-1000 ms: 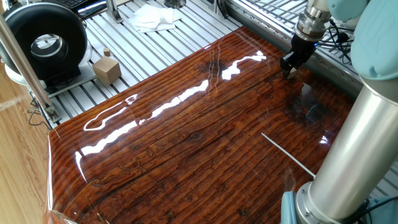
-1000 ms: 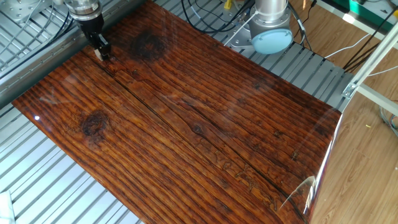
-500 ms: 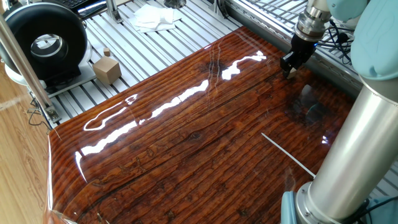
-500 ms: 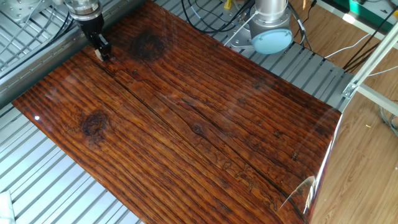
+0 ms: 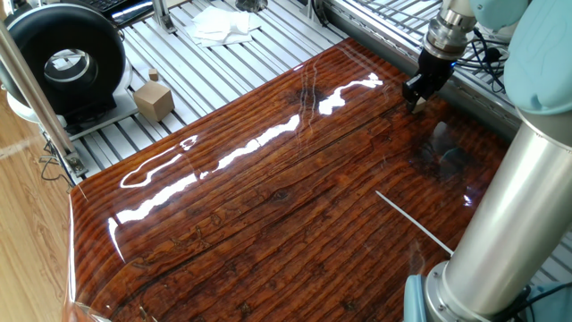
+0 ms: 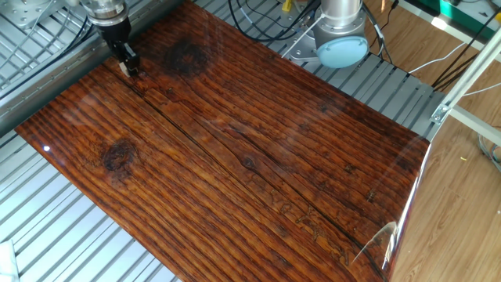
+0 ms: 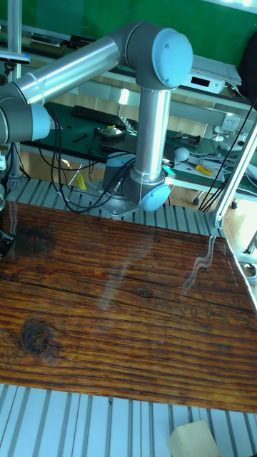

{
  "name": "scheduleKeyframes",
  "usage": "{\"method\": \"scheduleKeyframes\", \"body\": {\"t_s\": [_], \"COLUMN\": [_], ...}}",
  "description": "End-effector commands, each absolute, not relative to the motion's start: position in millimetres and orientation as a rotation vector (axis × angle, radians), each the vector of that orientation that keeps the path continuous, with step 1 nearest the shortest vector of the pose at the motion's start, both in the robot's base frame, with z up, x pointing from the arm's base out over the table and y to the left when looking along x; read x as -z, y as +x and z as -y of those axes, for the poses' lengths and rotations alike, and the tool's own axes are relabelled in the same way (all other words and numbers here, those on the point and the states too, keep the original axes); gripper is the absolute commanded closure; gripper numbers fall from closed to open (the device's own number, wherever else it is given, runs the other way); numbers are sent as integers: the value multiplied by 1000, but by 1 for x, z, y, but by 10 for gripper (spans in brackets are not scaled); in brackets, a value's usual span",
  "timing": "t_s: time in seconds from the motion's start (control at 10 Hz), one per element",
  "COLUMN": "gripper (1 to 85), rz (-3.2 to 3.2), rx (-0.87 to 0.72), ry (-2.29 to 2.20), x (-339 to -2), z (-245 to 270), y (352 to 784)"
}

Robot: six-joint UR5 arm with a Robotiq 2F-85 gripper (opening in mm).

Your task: Hold a small block with the gripper and sweep it from left to right on the table

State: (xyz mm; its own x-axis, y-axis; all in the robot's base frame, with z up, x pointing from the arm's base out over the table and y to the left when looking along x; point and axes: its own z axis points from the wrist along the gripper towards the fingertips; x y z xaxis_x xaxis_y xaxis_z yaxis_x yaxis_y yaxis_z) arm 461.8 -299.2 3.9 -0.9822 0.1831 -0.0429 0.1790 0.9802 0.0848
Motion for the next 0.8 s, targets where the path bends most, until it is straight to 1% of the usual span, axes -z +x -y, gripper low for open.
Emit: {"method": "scheduleKeyframes", "body": {"t_s": [0.0, 0.7], "gripper": [847, 847], "rz": [-3064, -3024], "rx": [-141, -122], "ry": [299, 301], "x": [-5, -6], "z": [298, 302], "y": [465, 474]}}
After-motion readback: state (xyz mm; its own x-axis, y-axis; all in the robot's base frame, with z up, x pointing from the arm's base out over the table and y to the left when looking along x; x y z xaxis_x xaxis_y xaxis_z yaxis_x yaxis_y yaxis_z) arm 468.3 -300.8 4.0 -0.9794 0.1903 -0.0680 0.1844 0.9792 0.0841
